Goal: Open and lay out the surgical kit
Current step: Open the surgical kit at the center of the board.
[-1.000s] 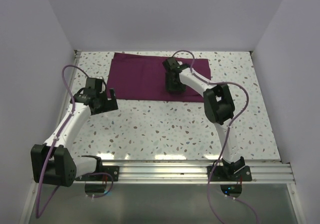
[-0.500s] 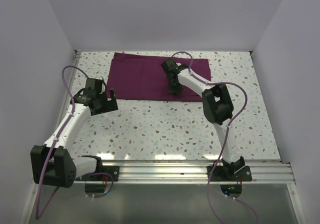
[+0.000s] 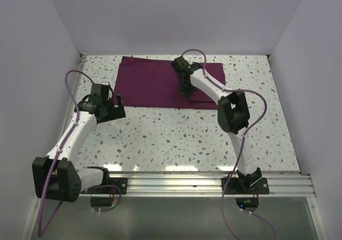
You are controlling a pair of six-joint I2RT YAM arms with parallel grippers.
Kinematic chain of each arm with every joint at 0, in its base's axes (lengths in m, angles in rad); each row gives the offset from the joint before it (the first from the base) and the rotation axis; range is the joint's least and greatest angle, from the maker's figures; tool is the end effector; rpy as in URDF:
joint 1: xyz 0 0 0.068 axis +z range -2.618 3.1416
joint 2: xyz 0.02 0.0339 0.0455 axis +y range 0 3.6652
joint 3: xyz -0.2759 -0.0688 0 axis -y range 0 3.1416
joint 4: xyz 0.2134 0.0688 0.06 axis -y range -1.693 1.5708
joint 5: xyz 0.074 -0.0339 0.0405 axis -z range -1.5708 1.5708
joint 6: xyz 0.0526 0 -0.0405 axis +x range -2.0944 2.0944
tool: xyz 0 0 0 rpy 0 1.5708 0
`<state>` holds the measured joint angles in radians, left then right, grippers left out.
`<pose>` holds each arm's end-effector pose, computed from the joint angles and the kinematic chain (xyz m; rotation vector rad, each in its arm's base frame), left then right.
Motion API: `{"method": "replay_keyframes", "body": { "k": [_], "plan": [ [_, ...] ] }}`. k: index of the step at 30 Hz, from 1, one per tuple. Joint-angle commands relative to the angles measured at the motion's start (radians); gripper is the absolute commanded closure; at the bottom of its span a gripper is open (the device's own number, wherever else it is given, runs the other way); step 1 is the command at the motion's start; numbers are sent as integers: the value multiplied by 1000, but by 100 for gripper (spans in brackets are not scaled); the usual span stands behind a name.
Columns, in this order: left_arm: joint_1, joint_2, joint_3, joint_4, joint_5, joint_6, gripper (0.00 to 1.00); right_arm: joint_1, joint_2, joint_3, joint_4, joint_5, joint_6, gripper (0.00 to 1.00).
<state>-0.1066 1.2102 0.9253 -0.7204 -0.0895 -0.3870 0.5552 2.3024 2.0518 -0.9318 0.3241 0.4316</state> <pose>0.2113 -0.0179 0.2625 -0.3924 2.5413 -0.0708 0.4106 0.2350 0.2094 -0.0785 2.6467 -0.1345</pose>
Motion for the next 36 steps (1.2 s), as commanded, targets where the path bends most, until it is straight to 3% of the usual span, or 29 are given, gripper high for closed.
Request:
{"method": "replay_keyframes", "body": {
  "k": [1,8,11,18,22,24,25,26,27,31,36],
  "plan": [
    [4,-18,72,30,-24,-23,0,6,-115,24,-71,-26,-14,100],
    [5,43,170,81,-38,-36,0,81,-329,-201,-150,-138,-13,100],
    [10,83,216,113,-49,-38,0,156,-572,-507,-166,-161,8,100],
    [19,221,455,87,-42,-1,0,239,-998,-1006,-291,-293,137,100],
    [19,294,553,70,-29,11,0,246,-1231,-1171,-328,-315,200,100],
    [19,334,582,65,-7,16,0,246,-1253,-1220,-343,-292,220,100],
    [19,348,590,61,0,17,0,246,-1241,-1228,-369,-281,240,47],
    [19,370,599,49,10,22,0,246,-1227,-1240,-374,-274,242,15],
    [19,377,600,45,19,22,0,246,-1206,-1240,-372,-260,243,2],
    [19,402,573,45,69,28,0,246,-1109,-1164,-366,-194,277,2],
    [19,376,512,99,143,60,0,244,-956,-934,-254,-168,271,2]
  ]
}}
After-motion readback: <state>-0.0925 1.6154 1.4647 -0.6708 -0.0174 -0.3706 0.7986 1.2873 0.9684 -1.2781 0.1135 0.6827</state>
